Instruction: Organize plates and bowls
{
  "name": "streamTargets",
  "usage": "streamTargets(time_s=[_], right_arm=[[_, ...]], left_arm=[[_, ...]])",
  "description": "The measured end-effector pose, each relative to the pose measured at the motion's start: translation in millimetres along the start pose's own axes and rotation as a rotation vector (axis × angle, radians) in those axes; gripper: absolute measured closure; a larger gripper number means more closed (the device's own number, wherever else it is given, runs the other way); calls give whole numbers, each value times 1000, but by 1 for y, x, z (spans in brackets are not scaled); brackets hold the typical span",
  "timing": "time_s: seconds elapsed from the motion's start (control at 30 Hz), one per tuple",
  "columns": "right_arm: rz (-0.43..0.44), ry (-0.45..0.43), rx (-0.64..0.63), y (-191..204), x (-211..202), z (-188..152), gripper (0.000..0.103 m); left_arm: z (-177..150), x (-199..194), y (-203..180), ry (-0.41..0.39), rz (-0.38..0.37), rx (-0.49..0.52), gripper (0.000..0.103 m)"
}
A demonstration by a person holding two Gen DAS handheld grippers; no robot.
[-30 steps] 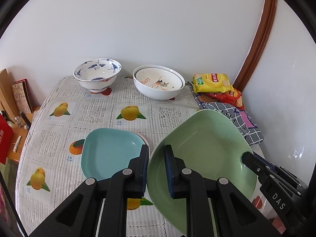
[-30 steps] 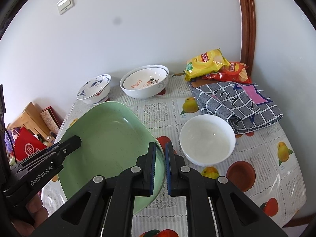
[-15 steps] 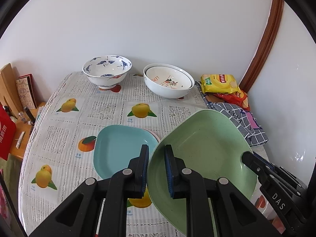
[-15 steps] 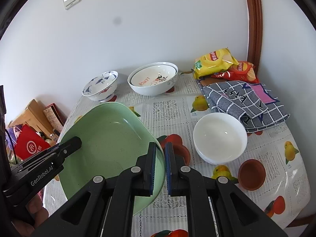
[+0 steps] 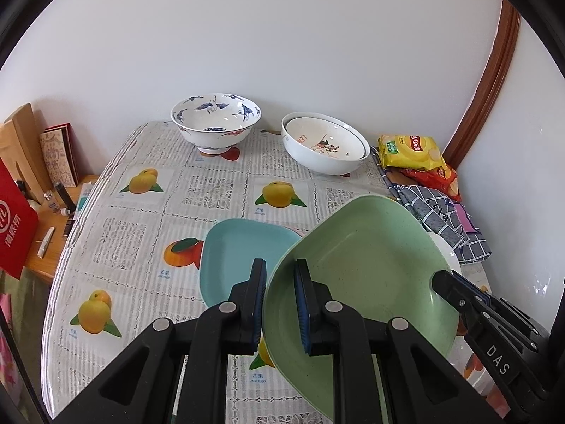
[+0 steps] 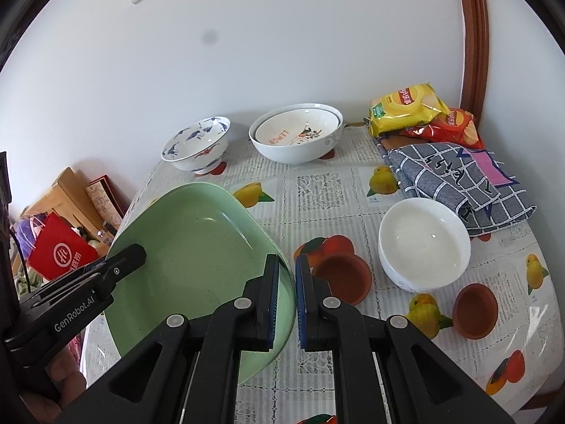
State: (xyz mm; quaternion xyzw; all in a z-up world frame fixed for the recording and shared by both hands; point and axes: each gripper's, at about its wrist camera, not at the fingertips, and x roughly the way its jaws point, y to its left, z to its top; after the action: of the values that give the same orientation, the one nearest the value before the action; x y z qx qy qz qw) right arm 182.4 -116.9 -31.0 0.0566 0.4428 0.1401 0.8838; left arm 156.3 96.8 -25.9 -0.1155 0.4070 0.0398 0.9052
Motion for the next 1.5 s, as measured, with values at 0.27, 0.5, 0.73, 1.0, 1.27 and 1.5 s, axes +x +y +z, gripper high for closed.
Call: streamTargets(time_s=[0.27, 0.5, 0.73, 1.0, 1.27, 1.5], right_arm=[[1, 18, -19, 12, 9, -1, 93], [0, 41, -30, 19, 19, -2, 93], [8, 83, -49, 28, 36, -5, 93], [41, 142, -82, 47, 60, -13, 93], [58, 186, -91, 54, 79, -21, 93], [66, 186, -122, 58, 93, -14, 93]], left_arm=[[-1, 6, 13, 11, 6, -20, 87], [-3, 15, 23, 30, 10, -32, 87], [-9, 26, 38, 63, 43, -42, 87], [-16, 36, 61, 95, 92, -72, 87], [-21, 49, 73, 130, 108, -93, 87], [-19, 60, 78, 141, 116, -114, 87]])
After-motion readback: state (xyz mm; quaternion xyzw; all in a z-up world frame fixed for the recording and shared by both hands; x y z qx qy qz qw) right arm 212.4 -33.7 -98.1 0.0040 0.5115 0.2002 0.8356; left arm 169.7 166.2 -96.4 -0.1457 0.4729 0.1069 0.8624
